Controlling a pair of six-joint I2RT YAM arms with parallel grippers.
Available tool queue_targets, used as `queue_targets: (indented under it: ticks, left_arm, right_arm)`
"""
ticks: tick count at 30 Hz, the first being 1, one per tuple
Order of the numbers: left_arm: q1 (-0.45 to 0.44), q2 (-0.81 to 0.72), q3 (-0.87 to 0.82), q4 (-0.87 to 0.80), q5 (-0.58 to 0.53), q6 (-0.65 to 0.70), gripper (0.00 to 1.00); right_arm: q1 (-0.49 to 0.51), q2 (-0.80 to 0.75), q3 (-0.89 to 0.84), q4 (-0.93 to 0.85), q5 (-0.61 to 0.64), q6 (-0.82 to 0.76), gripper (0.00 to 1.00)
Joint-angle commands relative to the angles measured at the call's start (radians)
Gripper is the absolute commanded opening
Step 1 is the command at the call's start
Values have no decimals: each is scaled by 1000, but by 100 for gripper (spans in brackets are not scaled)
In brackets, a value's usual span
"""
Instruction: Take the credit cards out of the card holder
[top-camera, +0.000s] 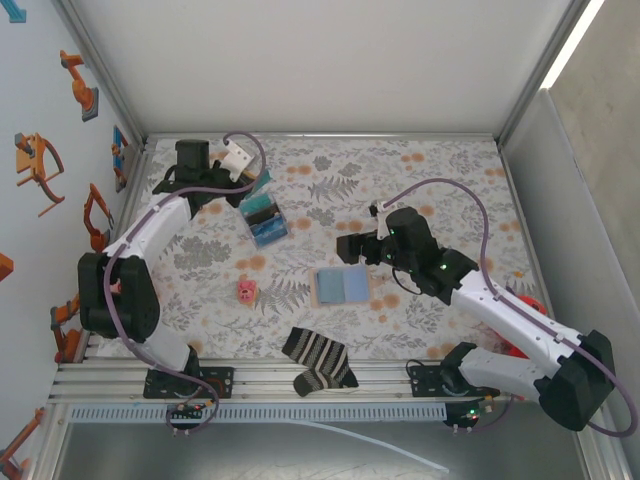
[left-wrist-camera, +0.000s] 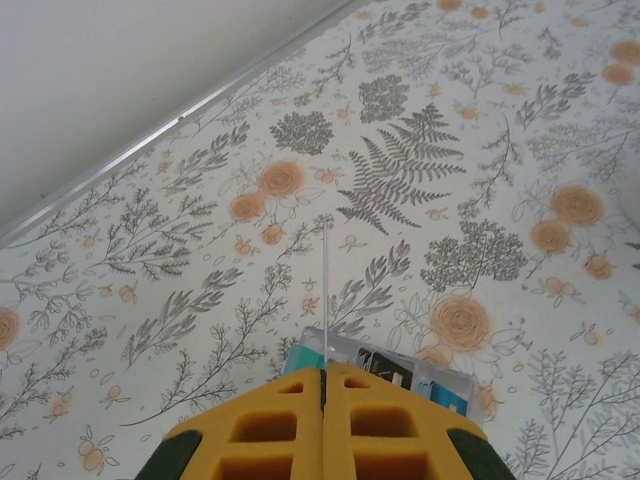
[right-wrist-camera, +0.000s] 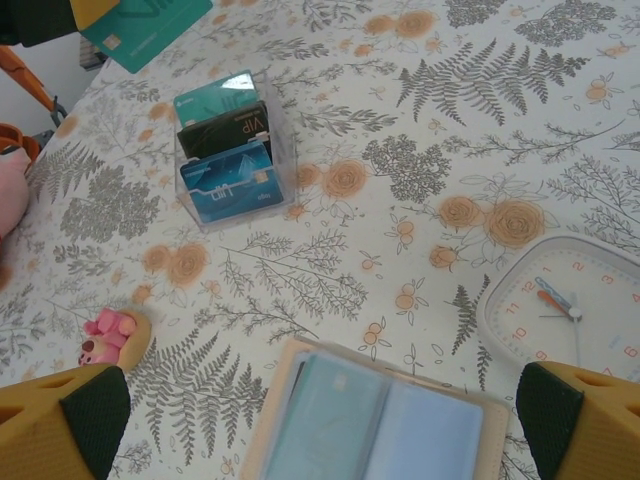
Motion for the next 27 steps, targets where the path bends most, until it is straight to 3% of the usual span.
queue_targets:
  ticks: [1,7,27]
  left_arm:
    - [9,44,7,8,48,86,0]
    - [18,123,58,-98,45,154,0]
    - [20,218,132,-165,-22,220,0]
  right_arm:
    - [2,-18,7,8,43,29,100]
    - [2,-55,-6,21,72,29,100]
    - [2,-61,-29,49,65,42,98]
